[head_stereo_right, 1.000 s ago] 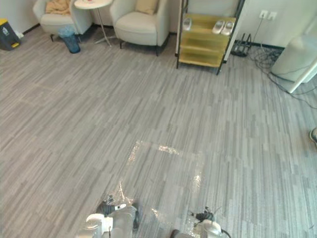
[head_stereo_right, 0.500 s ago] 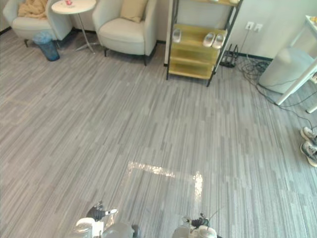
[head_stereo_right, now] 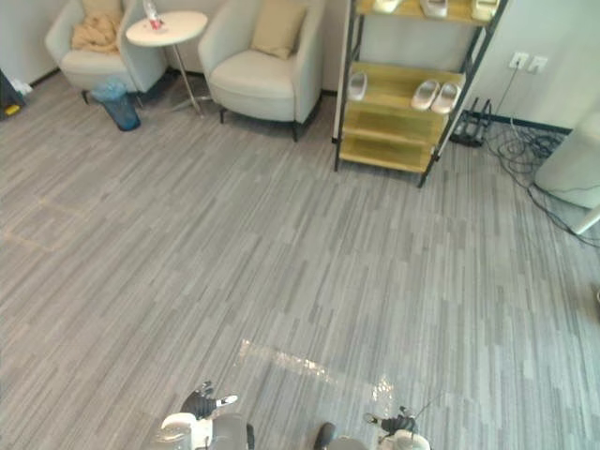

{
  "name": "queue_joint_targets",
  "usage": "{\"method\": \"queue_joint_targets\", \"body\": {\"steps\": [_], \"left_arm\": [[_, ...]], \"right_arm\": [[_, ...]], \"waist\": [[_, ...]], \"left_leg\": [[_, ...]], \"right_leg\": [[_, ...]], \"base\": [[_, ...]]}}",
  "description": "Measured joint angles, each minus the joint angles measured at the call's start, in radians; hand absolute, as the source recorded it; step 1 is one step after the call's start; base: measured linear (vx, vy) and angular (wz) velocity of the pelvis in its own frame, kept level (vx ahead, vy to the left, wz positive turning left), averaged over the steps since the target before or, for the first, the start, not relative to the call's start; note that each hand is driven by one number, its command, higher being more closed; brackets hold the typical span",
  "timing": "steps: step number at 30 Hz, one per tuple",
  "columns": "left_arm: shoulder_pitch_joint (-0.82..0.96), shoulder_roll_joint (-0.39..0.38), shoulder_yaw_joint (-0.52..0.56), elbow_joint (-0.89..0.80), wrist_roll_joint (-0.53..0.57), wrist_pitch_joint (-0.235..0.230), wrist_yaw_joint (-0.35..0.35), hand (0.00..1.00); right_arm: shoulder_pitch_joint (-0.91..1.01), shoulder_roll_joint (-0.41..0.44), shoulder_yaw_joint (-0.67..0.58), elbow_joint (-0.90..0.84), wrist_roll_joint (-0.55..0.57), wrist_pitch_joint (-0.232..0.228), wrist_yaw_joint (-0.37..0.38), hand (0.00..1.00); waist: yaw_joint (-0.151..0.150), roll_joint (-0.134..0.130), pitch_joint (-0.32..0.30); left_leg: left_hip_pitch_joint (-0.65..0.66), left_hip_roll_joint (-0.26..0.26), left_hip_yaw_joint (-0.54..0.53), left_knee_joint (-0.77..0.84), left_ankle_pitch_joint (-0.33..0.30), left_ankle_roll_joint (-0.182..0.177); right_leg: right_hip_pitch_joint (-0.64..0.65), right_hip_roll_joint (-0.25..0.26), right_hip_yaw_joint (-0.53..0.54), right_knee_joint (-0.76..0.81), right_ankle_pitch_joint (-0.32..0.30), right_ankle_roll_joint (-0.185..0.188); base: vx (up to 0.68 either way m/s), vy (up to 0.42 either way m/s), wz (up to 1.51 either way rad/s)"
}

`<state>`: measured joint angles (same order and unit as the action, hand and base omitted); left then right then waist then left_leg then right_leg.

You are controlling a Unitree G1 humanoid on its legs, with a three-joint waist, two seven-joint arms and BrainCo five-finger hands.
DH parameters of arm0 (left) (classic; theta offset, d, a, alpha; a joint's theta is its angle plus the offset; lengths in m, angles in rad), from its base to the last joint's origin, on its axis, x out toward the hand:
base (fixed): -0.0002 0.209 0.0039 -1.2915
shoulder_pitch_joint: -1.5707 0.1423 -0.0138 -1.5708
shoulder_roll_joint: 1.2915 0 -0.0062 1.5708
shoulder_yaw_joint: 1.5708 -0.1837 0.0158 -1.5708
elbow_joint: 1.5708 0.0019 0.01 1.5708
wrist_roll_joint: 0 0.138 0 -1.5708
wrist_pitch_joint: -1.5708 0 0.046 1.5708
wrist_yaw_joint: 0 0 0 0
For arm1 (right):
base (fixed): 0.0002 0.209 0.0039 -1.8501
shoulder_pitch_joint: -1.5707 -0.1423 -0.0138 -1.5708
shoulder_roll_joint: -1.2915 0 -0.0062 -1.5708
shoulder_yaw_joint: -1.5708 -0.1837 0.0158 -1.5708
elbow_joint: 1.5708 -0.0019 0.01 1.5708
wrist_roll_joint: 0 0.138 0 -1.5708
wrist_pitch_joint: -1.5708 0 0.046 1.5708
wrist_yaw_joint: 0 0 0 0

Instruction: Pick up cushions and gather them together orderly.

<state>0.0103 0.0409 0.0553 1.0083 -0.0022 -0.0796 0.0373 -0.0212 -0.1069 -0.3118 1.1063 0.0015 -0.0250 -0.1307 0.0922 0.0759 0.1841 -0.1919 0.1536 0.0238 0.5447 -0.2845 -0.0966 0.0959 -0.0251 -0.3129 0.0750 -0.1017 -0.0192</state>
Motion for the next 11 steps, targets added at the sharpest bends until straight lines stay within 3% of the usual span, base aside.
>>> {"method": "queue_joint_targets", "body": {"steps": [2,3,6,11], "left_arm": [[0.0,-0.004,-0.004,0.005,-0.003,0.001,0.002,0.0],[-0.001,0.01,-0.011,0.005,-0.002,0.0,0.002,0.0],[-0.003,0.017,-0.008,0.004,-0.003,0.0,0.001,0.0],[0.002,0.016,-0.004,0.006,-0.002,0.0,0.002,0.0]], "right_arm": [[0.006,0.007,0.002,0.01,-0.001,0.002,-0.002,0.0],[0.016,0.027,0.003,0.009,-0.001,0.005,0.0,0.0],[0.04,0.028,0.0,0.006,-0.002,0.008,-0.001,0.0],[0.038,0.032,0.0,-0.011,-0.002,0.006,-0.003,0.0]], "waist": [[0.011,0.016,-0.007],[0.011,-0.019,-0.015],[0.015,-0.036,-0.017],[0.018,-0.035,-0.018]], "left_leg": [[0.036,-0.05,-0.109,-0.203,0.134,-0.022],[0.055,-0.083,-0.108,-0.249,0.15,-0.006],[0.061,-0.114,-0.098,-0.251,0.151,-0.002],[0.118,-0.143,-0.098,-0.308,0.163,0.017]], "right_leg": [[0.006,0.003,0.03,0.005,-0.014,0.046],[0.009,-0.03,0.034,-0.005,-0.022,0.062],[0.026,-0.064,0.024,-0.009,-0.028,0.075],[0.051,-0.086,0.024,-0.015,-0.038,0.09]], "base": [[0.18,0.195,-0.15],[0.25,0.193,0.08],[0.16,0.089,0.13],[0.07,0.021,0.02]]}}
